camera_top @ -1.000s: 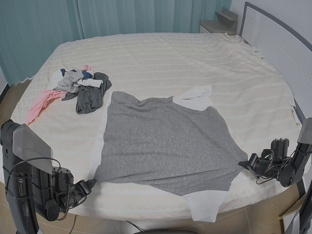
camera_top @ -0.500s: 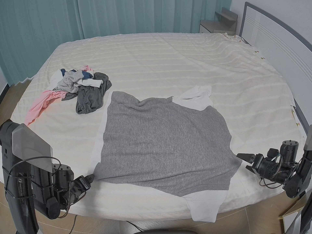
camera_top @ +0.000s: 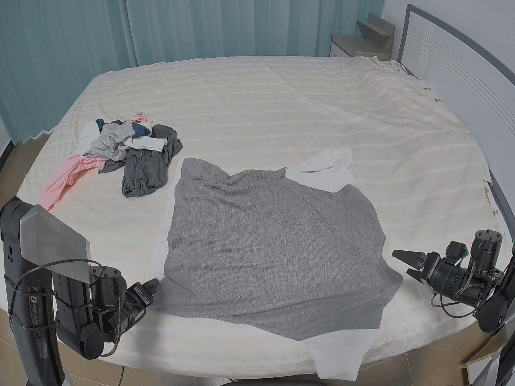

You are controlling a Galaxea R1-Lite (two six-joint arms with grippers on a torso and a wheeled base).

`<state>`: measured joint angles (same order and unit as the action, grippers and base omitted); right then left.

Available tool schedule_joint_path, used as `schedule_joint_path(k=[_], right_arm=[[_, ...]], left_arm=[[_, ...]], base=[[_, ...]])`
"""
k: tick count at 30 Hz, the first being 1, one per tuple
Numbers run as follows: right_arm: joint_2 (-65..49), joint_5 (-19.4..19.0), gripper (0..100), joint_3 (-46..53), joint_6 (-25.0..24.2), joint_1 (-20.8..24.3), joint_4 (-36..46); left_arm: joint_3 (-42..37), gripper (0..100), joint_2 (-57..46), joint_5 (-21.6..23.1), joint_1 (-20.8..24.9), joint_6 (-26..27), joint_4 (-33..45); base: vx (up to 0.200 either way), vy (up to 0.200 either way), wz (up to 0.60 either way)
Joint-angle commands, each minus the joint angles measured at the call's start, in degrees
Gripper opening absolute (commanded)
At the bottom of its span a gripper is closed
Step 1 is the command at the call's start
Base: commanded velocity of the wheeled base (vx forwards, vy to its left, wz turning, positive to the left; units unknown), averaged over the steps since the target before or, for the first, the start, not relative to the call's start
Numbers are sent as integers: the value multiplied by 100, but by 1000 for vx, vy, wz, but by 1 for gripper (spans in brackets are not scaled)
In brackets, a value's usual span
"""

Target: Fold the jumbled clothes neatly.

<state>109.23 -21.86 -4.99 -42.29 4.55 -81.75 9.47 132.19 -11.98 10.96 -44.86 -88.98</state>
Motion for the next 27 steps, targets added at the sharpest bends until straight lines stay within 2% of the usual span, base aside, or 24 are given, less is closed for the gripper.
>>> schedule_joint_path(k=[1, 4, 8, 10, 15, 18, 19, 20, 21, 22, 23, 24, 27], right_arm=[[169, -20, 100, -2, -7, 143, 1], [459, 6, 100, -2, 10, 248, -60], [389, 6, 100, 244, -104, 257, -298], [-24, 15, 100, 270, -148, 213, -456], [-525, 68, 100, -38, -60, 292, -377], [-745, 68, 100, -389, 98, 196, 203], [-745, 68, 100, -389, 98, 196, 203], [-1132, 103, 100, -732, 124, 143, 1240], [-1184, 112, 100, -793, 124, 143, 1425], [-1501, 243, 100, -1373, 124, 143, 2427], [-1518, 261, 100, -1426, 124, 143, 2515], [-1738, 533, 100, -2112, 124, 161, 3666], [-1949, 1017, 100, -3035, 116, 204, 5187]], left_arm=[[204, 100, -1, -59, -41, -163, -102], [345, 100, 8, -50, -173, -225, -102], [266, 100, -89, -76, -199, -234, -102], [204, 100, -352, -146, -191, -242, -102], [187, 100, -915, -138, -24, -128, -102], [178, 100, -1407, -59, -138, 478, -102], [178, 100, -1407, -59, -138, 478, -102], [292, 100, -1574, -15, -393, 1269, -102], [318, 100, -1583, 3, -410, 1384, -102], [538, 100, -1592, 56, -489, 1841, -102], [565, 100, -1592, 56, -507, 1867, -102], [872, 100, -1600, 73, -613, 2148, -76], [1663, 100, -1662, 117, -771, 2377, 434]], base=[[0, 0, 0], [0, 0, 0], [200, 0, 0], [200, 0, 0], [0, 0, 0], [0, 0, 0], [0, 0, 0], [0, 0, 0], [0, 0, 0], [0, 0, 0], [0, 0, 0], [0, 0, 0], [0, 0, 0]])
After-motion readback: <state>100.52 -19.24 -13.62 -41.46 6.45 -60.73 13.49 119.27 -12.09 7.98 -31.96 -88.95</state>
